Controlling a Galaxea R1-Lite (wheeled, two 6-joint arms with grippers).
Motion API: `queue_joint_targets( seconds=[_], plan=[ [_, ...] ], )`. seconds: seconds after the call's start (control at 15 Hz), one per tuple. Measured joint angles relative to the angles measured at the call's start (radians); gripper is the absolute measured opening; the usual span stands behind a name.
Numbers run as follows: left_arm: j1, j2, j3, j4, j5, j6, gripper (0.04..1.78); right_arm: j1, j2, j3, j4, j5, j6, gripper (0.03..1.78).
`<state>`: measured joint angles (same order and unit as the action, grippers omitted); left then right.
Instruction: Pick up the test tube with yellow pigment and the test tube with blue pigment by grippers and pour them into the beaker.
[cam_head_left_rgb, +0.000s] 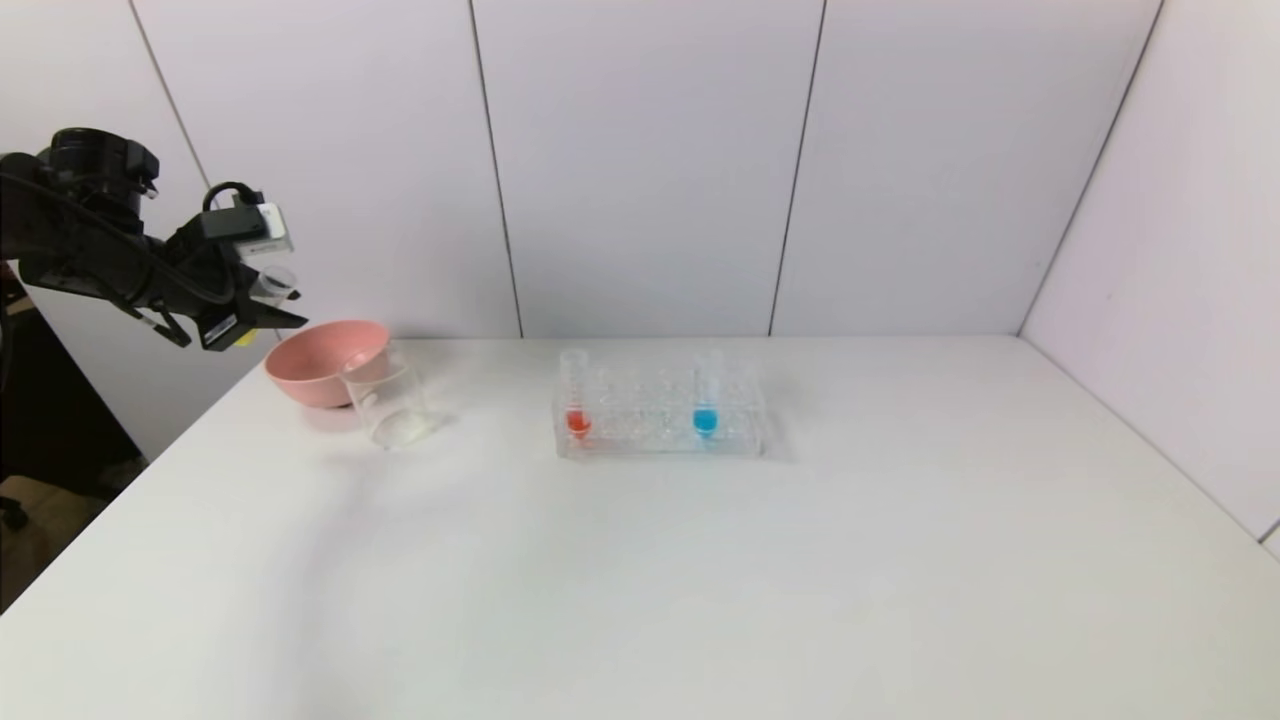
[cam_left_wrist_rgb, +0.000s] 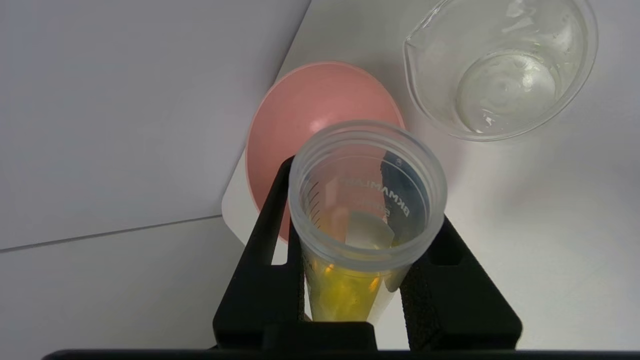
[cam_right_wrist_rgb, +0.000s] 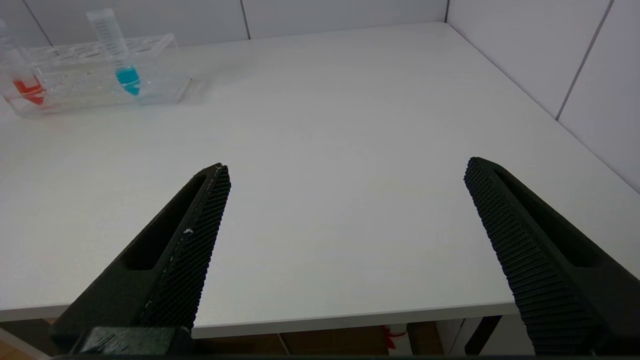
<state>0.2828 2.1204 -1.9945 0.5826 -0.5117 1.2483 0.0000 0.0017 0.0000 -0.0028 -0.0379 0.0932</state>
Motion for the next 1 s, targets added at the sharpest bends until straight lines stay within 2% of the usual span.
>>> queue_joint_targets(
  seconds=[1.0],
  plan=[
    [-0.073, 0.049, -0.010, -0.032, 0.133, 0.232, 0.54, 0.000, 0.000, 0.000, 0.000, 0.000, 0.000, 1.71]
  ],
)
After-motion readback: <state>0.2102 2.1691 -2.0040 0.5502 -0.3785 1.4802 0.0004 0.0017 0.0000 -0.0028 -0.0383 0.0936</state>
